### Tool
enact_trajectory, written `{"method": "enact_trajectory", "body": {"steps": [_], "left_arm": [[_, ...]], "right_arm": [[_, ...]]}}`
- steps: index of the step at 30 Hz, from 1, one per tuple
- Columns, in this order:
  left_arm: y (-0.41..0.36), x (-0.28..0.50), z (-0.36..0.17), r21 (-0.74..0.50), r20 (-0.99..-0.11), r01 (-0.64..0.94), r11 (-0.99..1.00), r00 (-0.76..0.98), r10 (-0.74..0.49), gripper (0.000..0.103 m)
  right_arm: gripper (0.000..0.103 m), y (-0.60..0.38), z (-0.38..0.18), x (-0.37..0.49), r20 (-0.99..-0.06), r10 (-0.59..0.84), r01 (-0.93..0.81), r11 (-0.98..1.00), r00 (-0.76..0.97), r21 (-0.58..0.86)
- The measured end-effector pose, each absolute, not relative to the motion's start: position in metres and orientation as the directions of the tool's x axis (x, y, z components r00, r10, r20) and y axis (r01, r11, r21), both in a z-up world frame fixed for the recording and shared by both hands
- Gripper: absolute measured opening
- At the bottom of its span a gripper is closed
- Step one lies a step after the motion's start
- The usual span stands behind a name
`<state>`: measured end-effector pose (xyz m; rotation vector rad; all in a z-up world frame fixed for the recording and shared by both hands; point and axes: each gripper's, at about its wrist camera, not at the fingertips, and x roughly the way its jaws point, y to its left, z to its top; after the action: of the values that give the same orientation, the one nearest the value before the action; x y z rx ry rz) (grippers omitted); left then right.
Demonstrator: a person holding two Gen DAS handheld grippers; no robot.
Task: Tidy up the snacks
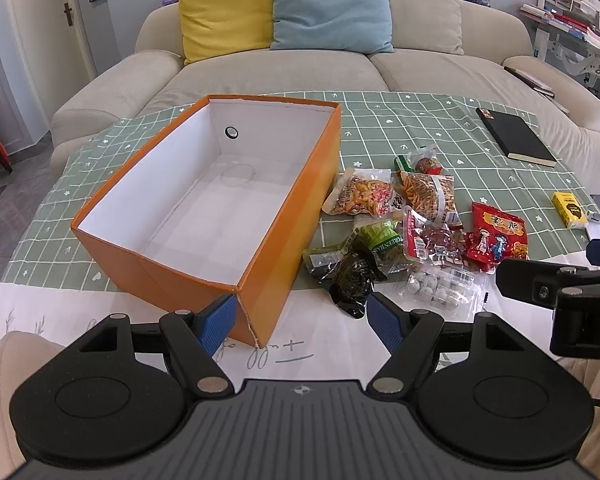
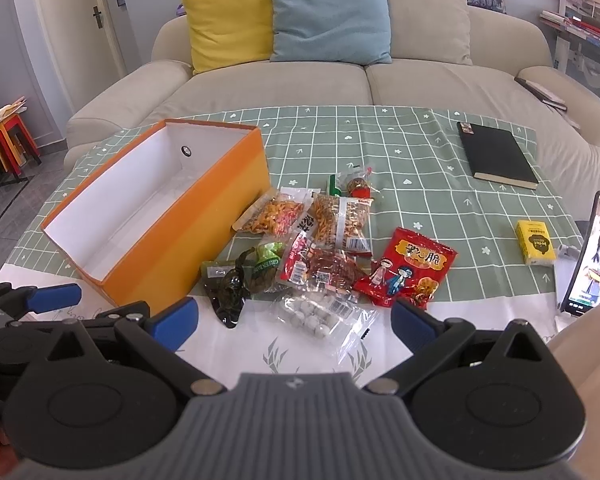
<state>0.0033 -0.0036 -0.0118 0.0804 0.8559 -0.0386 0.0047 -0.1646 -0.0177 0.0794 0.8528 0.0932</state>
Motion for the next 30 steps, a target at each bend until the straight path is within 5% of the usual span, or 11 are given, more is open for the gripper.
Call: {"method": "enact_trajectory", "body": {"steps": [9,11,14,18,22,30], "left_arm": [[-0.010,0.002,-0.014,-0.010,-0.737,0.177,0.984,0.663,-0.127,0.071],[-0.012,0.004,-0.016,-0.037,-0.737,0.219,0.975,0.653,-0.175,0.054],[-0.016,0.008,-0.023,-0.068,-0.728,0.248,0.966,0.650,-0.218,0.046],[-0.020,0.016,-0.033,-0.100,-0.710,0.312,0.945,0.642,-0.288,0.047],[-0.031,0.026,-0.042,-0.024,-0.711,0.372,0.928,0.646,-0.277,0.068],[-0.050,0.055,-0.076,0.111,-0.761,0.447,0.888,0.613,-0.213,0.068]], "right_arm": [[0.099,-0.186,-0.027,0.014,-0.739,0.151,-0.026,0.984,0.657,0.178],[0.099,-0.193,-0.033,0.017,-0.734,0.156,-0.021,0.982,0.661,0.189],[0.086,-0.201,-0.044,0.024,-0.736,0.154,-0.022,0.982,0.659,0.186],[0.081,-0.205,-0.059,0.034,-0.745,0.148,-0.075,0.989,0.650,0.131],[0.079,-0.203,-0.076,0.048,-0.764,0.172,-0.171,0.982,0.622,0.081],[0.076,-0.189,-0.104,0.089,-0.814,0.183,-0.314,0.950,0.551,0.002]]}}
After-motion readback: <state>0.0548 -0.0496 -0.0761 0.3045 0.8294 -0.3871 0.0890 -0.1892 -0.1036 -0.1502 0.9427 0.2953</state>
